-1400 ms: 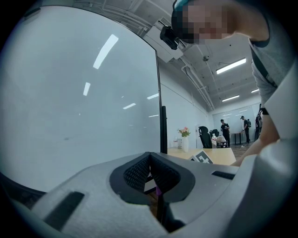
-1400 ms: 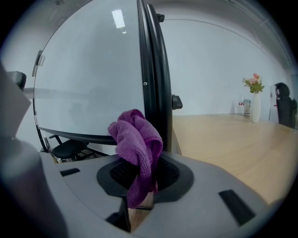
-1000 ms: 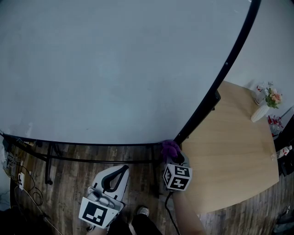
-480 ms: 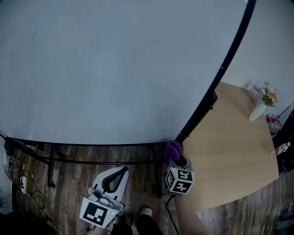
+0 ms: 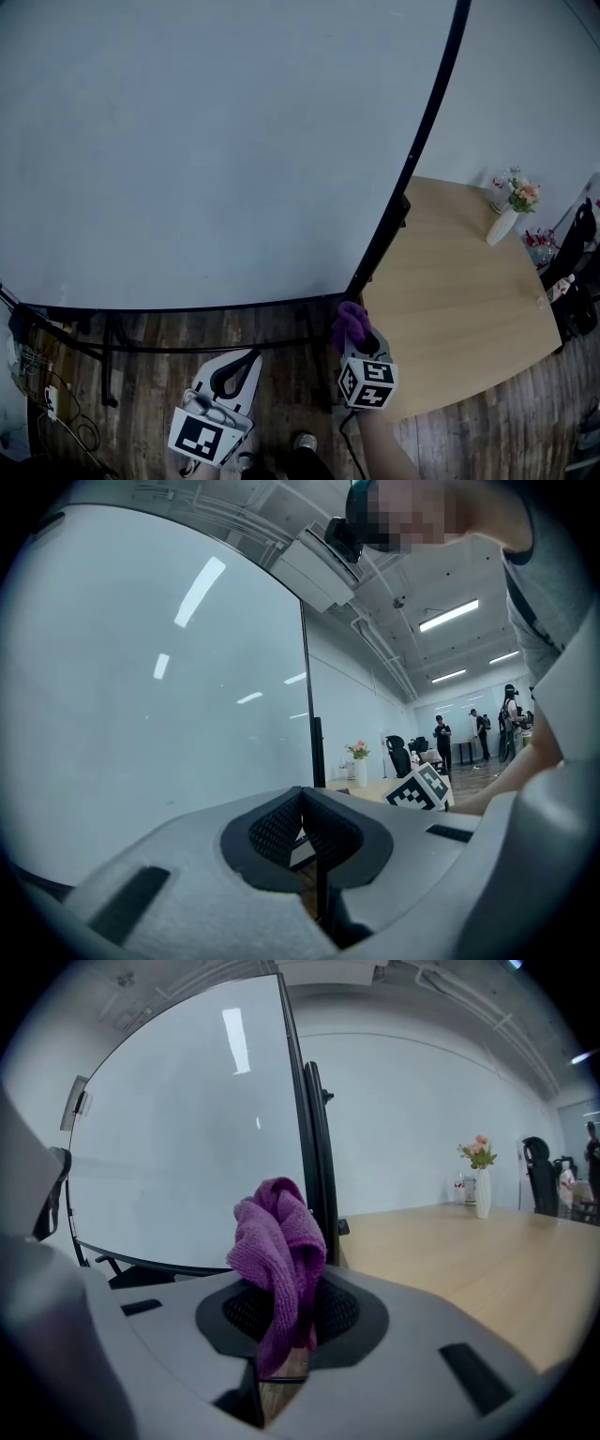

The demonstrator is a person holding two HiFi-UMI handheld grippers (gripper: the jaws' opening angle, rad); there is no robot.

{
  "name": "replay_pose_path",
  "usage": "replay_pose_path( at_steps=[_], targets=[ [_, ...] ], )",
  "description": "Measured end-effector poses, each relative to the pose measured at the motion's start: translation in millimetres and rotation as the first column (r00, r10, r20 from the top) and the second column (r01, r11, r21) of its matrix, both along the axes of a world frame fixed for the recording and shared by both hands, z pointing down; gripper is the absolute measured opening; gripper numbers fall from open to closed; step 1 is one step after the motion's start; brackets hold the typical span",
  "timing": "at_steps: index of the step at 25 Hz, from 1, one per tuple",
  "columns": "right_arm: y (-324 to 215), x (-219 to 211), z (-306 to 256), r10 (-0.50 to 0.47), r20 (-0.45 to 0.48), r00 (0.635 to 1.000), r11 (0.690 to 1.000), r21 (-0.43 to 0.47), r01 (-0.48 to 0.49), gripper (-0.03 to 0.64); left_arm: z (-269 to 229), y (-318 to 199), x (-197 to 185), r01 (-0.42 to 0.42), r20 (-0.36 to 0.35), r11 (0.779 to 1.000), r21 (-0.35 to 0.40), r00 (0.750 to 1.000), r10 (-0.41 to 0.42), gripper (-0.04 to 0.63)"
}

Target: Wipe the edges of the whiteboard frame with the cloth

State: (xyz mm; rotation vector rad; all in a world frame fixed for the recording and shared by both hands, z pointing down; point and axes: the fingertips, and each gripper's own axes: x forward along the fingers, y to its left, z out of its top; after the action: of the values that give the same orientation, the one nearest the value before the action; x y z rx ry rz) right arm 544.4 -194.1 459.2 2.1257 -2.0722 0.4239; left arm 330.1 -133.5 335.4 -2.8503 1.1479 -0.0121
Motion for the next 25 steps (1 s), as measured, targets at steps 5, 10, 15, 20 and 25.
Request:
replay_pose_path(
  at_steps=[5, 10, 15, 20, 25],
  targets=[
    [26, -11, -23, -0.002, -0.006, 1.000, 1.000, 0.028, 0.003, 0.081, -9, 15, -6, -0.022, -0.008, 1.000, 0.005, 1.000, 0.022, 0.017],
    [52, -28, -43, -0.016, -0.025, 1.000, 0.998, 0.053, 0.017, 0.080, -17, 30, -14, -0.047, -0.018, 0.999, 0.017, 0.999, 0.047, 0.017],
    [79, -44, -59, -0.018, -0.034, 0.999, 0.997, 0.074, 0.020, 0.080, -25, 44, -22, -0.065, -0.020, 0.997, 0.031, 0.998, 0.065, 0.017],
    [103, -58, -76, -0.016, -0.034, 0.999, 0.995, 0.094, 0.019, 0.081, -33, 55, -30, -0.087, -0.023, 0.996, 0.035, 0.996, 0.087, 0.017],
    [124, -74, -95, -0.017, -0.038, 0.999, 0.992, 0.124, 0.021, 0.080, -40, 64, -37, -0.114, -0.020, 0.992, 0.046, 0.993, 0.115, 0.017]
  ],
)
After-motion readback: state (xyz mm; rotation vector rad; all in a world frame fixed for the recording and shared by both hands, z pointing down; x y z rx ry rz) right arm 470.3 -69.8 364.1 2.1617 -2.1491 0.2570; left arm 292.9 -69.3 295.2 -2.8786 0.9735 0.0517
